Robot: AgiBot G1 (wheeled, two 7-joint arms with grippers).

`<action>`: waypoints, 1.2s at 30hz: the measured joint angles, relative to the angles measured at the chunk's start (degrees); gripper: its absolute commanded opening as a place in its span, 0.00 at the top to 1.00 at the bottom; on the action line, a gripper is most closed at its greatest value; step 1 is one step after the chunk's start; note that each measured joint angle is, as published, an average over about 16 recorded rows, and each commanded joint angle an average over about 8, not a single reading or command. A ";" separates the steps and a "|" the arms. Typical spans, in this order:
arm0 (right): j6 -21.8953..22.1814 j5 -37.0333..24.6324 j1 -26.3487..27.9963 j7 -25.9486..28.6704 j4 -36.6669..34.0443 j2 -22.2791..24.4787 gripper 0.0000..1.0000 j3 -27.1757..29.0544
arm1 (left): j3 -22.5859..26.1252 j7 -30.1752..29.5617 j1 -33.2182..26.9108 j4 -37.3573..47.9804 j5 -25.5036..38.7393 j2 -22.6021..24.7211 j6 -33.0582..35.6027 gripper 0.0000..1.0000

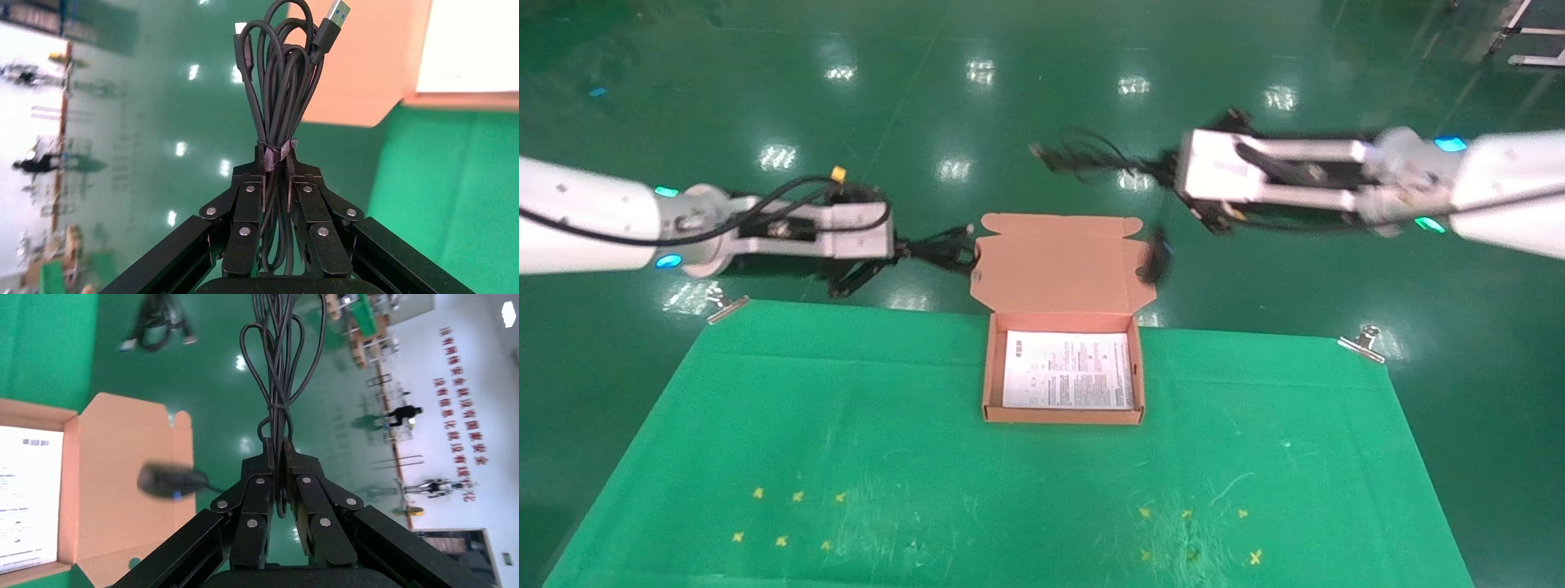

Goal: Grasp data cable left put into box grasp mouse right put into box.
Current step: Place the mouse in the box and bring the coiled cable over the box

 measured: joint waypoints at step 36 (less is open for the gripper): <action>3.63 4.52 1.34 -14.94 -25.62 -16.44 1.00 -3.74 | 5.42 -21.11 2.47 -6.59 18.42 -6.16 0.27 1.00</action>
